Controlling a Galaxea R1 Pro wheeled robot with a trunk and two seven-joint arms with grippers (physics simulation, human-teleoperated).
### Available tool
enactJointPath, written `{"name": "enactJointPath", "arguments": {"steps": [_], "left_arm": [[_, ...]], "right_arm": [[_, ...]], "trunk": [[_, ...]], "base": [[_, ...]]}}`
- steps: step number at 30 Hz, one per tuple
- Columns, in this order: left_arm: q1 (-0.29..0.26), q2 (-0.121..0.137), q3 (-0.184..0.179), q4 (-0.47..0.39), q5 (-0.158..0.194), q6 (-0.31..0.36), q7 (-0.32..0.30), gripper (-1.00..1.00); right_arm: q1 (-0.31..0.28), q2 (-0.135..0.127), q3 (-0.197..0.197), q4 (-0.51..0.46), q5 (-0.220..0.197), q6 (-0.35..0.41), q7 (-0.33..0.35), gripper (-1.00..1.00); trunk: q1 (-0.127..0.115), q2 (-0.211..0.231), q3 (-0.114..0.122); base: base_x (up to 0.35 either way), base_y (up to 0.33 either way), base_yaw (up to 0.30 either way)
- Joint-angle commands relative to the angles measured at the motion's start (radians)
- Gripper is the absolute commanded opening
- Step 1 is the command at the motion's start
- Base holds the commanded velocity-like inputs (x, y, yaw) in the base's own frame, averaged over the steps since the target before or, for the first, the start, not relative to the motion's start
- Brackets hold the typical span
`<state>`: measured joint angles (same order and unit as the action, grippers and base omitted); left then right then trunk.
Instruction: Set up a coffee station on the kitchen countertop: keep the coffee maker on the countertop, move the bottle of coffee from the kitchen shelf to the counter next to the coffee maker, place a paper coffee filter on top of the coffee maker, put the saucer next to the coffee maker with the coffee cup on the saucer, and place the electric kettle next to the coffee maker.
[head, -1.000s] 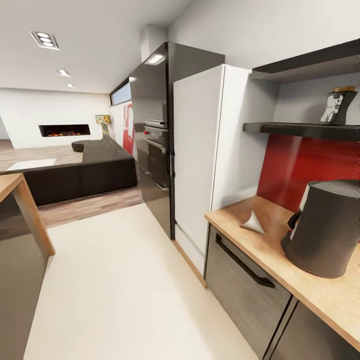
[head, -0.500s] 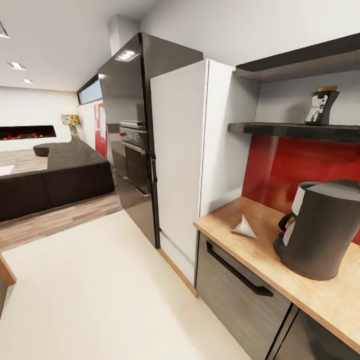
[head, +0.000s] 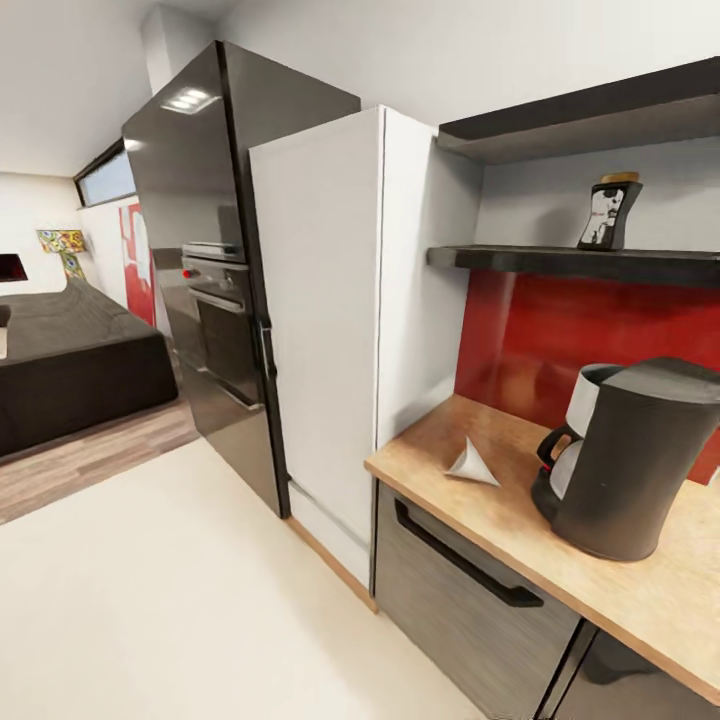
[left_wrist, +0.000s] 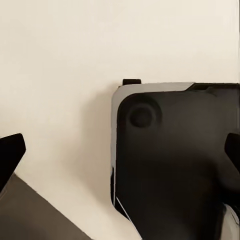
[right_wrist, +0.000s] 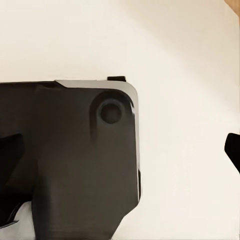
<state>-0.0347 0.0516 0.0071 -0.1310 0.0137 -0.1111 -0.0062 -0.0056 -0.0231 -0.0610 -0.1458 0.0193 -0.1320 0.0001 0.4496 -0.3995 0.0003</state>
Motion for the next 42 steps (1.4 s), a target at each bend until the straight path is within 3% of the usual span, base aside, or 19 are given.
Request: {"name": "enactJointPath", "arguments": {"steps": [1, 5, 10, 26, 42], "left_arm": [[0.000, -0.001, 0.001, 0.000, -0.017, -0.005, -0.002, 1.00], [0.001, -0.003, 0.001, 0.006, -0.051, -0.010, -0.004, 1.00], [0.001, 0.001, 0.012, 0.009, -0.046, -0.012, 0.003, 1.00], [0.001, 0.006, 0.014, 0.014, -0.043, -0.011, 0.005, 1.00], [0.001, -0.001, 0.013, 0.014, -0.043, -0.013, 0.006, 1.00]], "right_arm": [[-0.001, 0.001, -0.006, 0.001, 0.001, 0.002, 0.001, 1.00], [-0.001, 0.003, -0.008, 0.005, -0.021, 0.011, 0.002, 1.00], [-0.001, 0.002, -0.007, 0.008, -0.039, 0.011, 0.001, 1.00], [-0.001, 0.002, -0.005, 0.009, -0.041, 0.011, 0.006, 1.00], [-0.001, 0.008, -0.006, 0.005, -0.042, 0.011, 0.006, 1.00]], "trunk": [[0.000, -0.001, 0.000], [0.000, -0.001, 0.000], [0.000, -0.001, 0.000], [0.000, -0.001, 0.000], [0.000, -0.001, 0.000]], "base": [[0.047, 0.040, -0.300], [0.016, 0.013, -0.300], [0.002, 0.002, -0.300], [0.000, 0.008, -0.300], [0.006, 0.280, -0.300]]}}
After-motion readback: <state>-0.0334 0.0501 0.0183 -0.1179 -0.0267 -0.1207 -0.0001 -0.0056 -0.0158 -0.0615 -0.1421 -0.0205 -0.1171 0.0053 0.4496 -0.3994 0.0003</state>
